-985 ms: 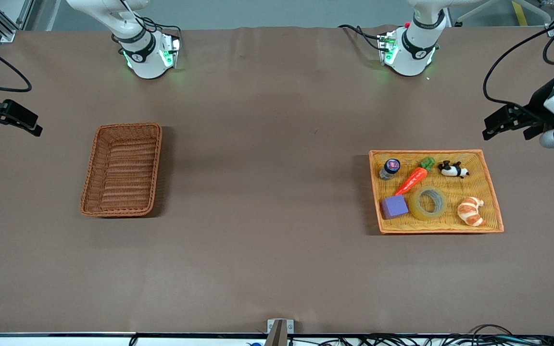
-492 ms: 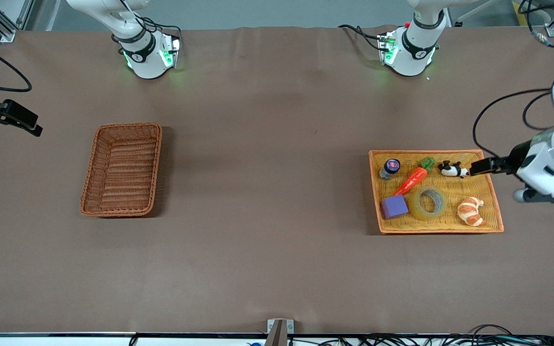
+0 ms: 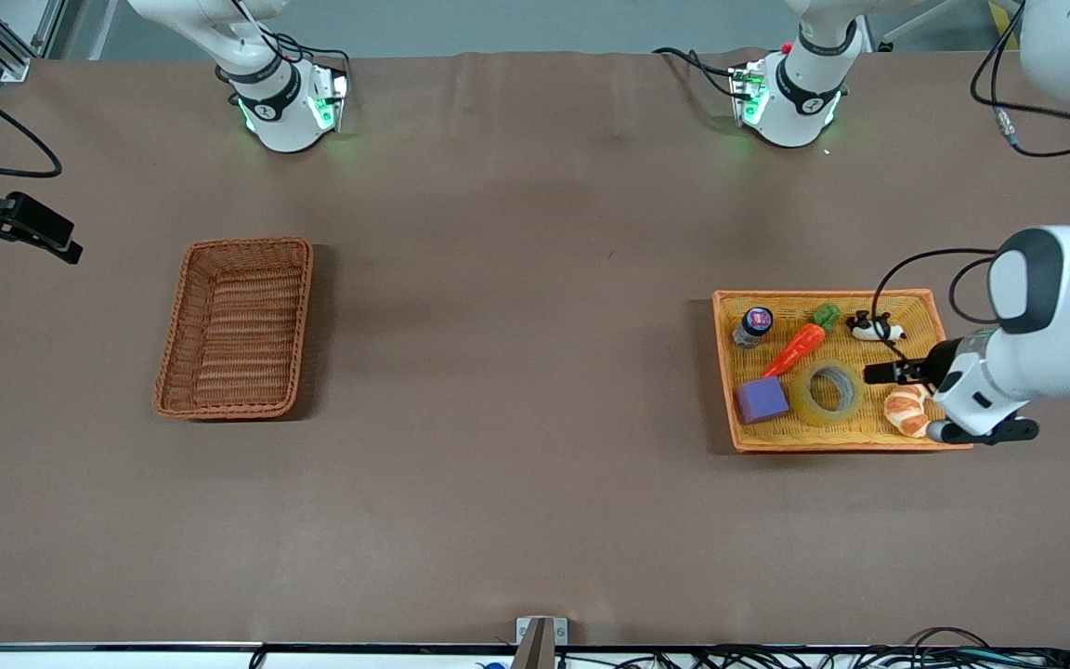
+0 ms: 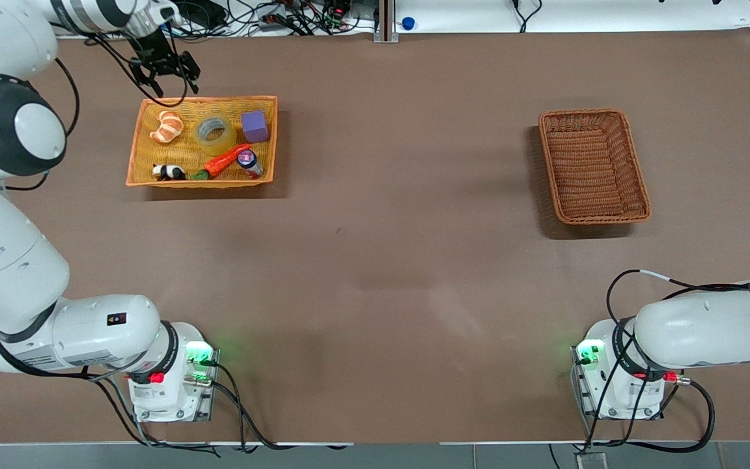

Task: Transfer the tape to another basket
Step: 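Reach the left gripper down to the yellow tape roll in the tray, then close the left gripper on the tape roll's rim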

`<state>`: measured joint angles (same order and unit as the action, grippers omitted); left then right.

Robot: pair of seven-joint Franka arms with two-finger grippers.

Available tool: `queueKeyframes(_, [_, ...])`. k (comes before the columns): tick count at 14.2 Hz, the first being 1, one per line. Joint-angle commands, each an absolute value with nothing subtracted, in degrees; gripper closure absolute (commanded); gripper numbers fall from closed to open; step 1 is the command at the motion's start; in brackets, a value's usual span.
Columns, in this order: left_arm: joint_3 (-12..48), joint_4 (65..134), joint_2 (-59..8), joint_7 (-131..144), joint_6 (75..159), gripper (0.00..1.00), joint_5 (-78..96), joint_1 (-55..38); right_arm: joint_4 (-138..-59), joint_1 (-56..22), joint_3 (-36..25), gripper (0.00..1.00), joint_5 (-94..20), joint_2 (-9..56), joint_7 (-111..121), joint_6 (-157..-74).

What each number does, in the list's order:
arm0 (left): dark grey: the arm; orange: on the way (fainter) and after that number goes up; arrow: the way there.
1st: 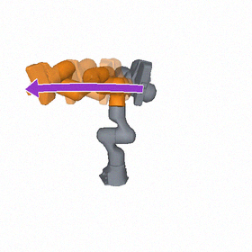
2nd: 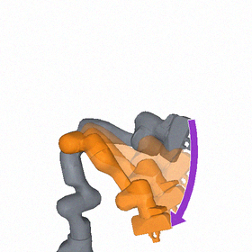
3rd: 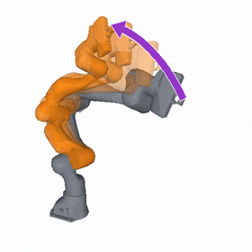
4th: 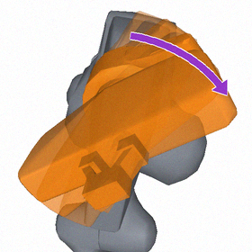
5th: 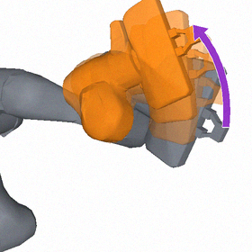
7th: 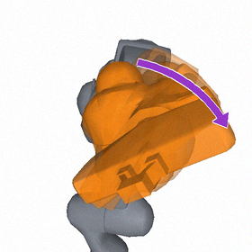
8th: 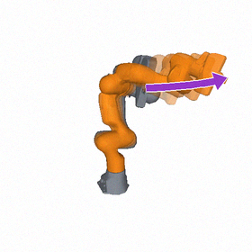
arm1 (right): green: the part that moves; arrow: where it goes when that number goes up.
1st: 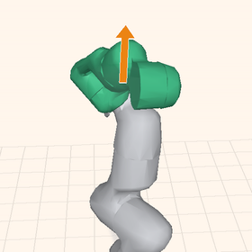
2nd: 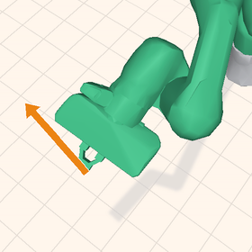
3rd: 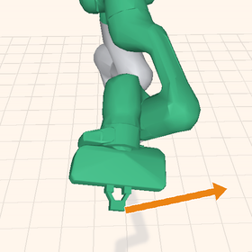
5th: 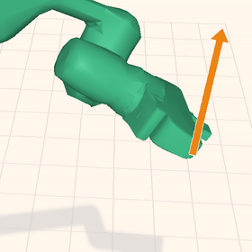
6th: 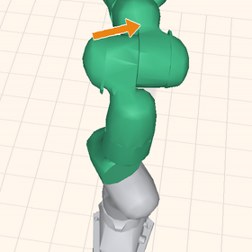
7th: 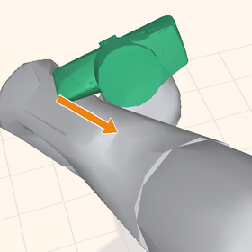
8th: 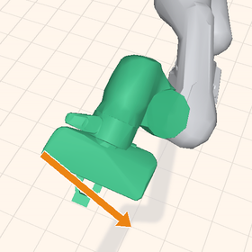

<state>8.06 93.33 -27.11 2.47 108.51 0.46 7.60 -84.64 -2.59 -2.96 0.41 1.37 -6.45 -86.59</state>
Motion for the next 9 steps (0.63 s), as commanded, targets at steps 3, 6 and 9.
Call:
queueKeyframes(3, [8.17,97.02,-30.76,2.9,116.26,0.01,-0.53,8.0,-84.46,-1.67,-2.46,0.0,-0.53,1.14,-5.89,-86.4])
queueKeyframes(6, [8.17,97.21,-34.09,2.99,119.17,0.02,-2.63,8.26,-84.46,-1.76,-2.46,0.0,-0.53,1.23,-5.89,-86.75])
queueKeyframes(9, [8.17,98.26,-35.33,3.16,119.97,0.07,-2.72,8.26,-84.38,-1.76,-2.46,0.0,-0.53,1.14,-5.89,-86.4])
